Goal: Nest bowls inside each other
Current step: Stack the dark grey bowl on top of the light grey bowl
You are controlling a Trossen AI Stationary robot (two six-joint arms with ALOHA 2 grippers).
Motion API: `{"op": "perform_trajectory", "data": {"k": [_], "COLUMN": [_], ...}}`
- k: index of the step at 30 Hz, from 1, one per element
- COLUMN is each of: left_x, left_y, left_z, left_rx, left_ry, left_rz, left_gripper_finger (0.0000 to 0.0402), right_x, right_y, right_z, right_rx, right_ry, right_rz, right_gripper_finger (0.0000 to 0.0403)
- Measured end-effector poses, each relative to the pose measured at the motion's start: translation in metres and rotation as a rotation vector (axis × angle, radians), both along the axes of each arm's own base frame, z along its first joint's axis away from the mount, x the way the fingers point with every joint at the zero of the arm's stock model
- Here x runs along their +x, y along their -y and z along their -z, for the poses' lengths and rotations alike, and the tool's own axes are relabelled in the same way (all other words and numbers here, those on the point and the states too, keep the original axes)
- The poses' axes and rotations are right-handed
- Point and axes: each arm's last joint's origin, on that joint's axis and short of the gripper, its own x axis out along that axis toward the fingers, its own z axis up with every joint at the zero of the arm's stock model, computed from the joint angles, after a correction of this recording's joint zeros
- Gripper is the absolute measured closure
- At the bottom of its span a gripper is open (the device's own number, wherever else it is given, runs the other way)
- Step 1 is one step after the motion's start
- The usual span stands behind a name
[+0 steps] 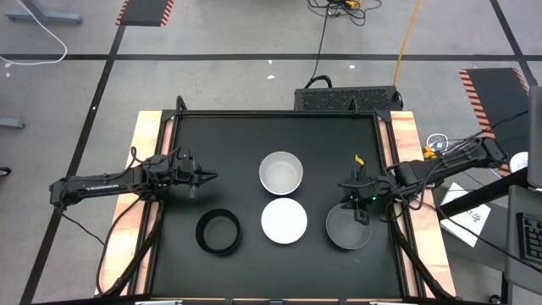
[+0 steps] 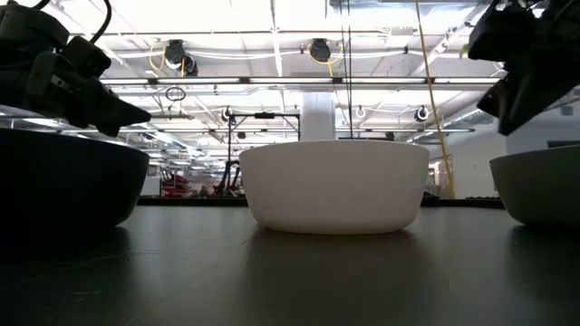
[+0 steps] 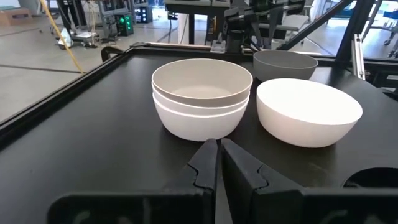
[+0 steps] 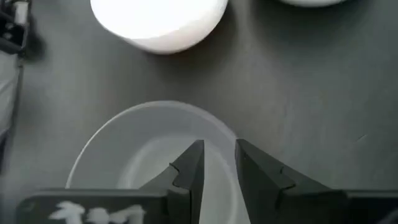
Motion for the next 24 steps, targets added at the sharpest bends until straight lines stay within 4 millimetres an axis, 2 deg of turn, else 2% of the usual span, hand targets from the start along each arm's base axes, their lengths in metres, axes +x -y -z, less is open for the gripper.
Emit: {"op": "perform_trajectory", "data": {"k": [11, 20, 24], "left_x": [0.0, 0.0, 0.0], "left_y": [0.0, 0.0, 0.0], "left_z": [-0.0001, -0.0002, -0.0002], "left_rx": [-0.002, -0.002, -0.002], "left_ry": [0.001, 0.002, 0.002], "left_rz": [0.0, 0.0, 0.0], "left_gripper_finger": [0.0376, 0.0376, 0.0376], "right_x": [-0.0073, -0.0077, -0.0114], "right_y": [-0.001, 0.0001, 0.0013], "right_z": [0.0019, 0.0025, 0.0051], "right_rx": [0.079, 0.057, 0.059], "right_ry": [-0.08, -0.082, -0.134], "right_rz": [0.004, 0.033, 0.064], "right_gripper_finger": [0.0311, 0.0231, 0.0197]}}
